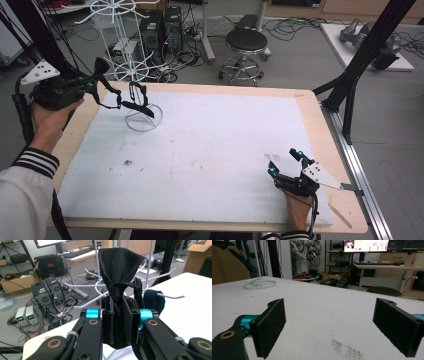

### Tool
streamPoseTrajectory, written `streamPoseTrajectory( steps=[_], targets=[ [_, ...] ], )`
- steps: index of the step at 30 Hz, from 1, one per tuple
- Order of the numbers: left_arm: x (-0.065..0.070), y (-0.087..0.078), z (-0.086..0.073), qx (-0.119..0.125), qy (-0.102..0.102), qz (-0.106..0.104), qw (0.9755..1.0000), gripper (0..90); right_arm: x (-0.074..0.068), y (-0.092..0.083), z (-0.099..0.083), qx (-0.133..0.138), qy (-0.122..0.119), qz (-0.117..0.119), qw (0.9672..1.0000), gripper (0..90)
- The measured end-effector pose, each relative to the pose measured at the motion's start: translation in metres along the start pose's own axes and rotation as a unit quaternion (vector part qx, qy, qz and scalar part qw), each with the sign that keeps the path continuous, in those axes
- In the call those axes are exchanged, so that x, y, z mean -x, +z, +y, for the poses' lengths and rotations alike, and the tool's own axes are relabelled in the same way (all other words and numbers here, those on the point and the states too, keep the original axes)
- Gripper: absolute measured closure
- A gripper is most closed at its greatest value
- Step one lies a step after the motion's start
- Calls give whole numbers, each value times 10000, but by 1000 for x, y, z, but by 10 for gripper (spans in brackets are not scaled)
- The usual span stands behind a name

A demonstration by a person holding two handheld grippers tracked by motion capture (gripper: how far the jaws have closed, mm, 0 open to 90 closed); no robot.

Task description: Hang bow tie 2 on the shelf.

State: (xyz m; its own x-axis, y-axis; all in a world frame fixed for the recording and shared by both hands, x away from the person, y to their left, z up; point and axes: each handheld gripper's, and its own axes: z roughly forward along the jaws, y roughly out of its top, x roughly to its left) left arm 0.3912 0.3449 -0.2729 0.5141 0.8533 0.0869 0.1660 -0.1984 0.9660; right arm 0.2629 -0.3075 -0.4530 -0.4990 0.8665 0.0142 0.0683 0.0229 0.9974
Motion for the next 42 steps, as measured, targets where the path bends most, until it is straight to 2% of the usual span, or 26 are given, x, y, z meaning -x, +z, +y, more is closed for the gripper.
streamPoseTrajectory(
  steps=[13,17,22,42],
  targets=[
    [2,18,16,-193,88,-6,9998,795,0,0,0,-8,24,6,10000,107],
    [2,21,17,-234,50,-33,9997,795,0,0,0,-8,12,18,10000,107],
    [1,21,17,-317,77,-23,9995,793,0,0,0,-8,15,21,10000,107],
    [2,15,7,-341,71,-27,9994,793,0,0,0,13,-16,17,10000,106]
  ],
)
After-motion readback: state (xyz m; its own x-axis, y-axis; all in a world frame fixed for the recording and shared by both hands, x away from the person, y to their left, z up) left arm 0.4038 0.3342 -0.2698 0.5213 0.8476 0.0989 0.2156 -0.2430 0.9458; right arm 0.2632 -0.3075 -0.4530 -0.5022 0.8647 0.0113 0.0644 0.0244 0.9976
